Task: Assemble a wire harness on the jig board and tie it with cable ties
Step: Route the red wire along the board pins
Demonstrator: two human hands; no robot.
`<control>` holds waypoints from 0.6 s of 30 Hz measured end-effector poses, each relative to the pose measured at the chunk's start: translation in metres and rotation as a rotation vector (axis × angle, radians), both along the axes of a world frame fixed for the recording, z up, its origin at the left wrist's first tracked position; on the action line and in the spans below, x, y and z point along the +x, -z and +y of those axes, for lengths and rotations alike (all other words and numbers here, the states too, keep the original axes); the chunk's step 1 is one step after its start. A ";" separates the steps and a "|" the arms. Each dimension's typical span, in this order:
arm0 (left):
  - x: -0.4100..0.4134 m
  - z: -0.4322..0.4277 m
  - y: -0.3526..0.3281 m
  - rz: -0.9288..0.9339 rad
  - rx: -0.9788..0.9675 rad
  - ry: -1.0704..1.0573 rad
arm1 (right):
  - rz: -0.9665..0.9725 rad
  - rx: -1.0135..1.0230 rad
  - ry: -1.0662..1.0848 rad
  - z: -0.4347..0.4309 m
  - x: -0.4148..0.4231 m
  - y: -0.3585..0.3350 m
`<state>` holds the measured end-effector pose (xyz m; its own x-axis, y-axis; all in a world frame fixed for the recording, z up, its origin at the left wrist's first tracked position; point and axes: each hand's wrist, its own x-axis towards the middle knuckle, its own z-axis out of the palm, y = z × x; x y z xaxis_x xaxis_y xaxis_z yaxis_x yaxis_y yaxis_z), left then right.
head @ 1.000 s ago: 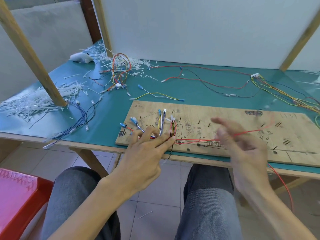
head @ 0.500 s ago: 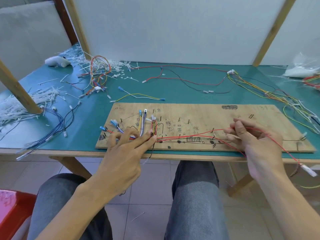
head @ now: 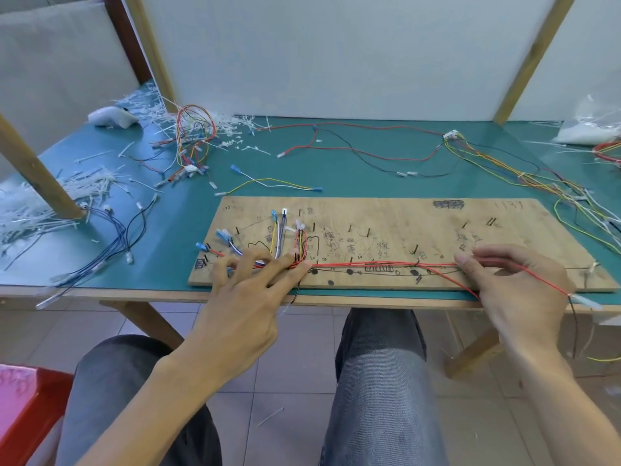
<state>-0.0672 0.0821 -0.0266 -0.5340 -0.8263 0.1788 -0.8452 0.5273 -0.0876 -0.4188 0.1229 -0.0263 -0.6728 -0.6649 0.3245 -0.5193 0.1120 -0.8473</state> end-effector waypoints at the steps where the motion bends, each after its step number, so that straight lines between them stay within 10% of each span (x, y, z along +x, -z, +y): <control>1: -0.002 0.000 0.000 0.015 0.008 -0.006 | 0.019 0.000 0.023 0.003 0.001 0.001; 8: -0.006 -0.002 0.000 0.086 0.013 0.005 | -0.170 0.051 0.124 0.053 -0.003 -0.001; 12: -0.005 -0.002 0.002 0.094 -0.026 0.012 | -0.845 0.540 -0.246 0.101 0.005 -0.007; 15: -0.004 -0.003 0.004 0.087 -0.040 0.018 | -1.310 0.548 -0.530 0.109 0.033 -0.017; 18: -0.003 -0.003 0.005 0.089 -0.042 0.029 | -0.861 0.243 -0.572 0.090 0.059 -0.031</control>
<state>-0.0706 0.0790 -0.0316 -0.5380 -0.8014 0.2614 -0.8350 0.5491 -0.0352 -0.3596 0.2129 0.0046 -0.1790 -0.9381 -0.2964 0.2161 0.2564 -0.9421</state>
